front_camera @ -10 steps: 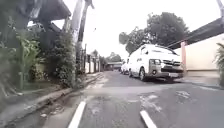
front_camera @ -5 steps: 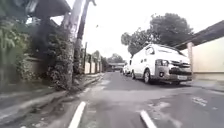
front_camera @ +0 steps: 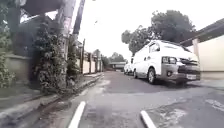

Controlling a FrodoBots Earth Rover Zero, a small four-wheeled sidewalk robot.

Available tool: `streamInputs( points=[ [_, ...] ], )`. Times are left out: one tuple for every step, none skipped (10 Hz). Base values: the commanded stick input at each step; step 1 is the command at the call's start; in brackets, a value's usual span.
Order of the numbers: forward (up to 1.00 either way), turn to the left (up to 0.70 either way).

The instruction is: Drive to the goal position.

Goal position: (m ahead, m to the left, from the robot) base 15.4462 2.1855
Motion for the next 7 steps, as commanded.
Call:
streamInputs(
  points=[
    [0.85,-0.34],
    [0.85,-0.34],
    [0.23,0.05],
    [0.0,0.05],
    [0.0,0.0],
    [0.0,0.0],
    [0.0,0.0]
  ],
)
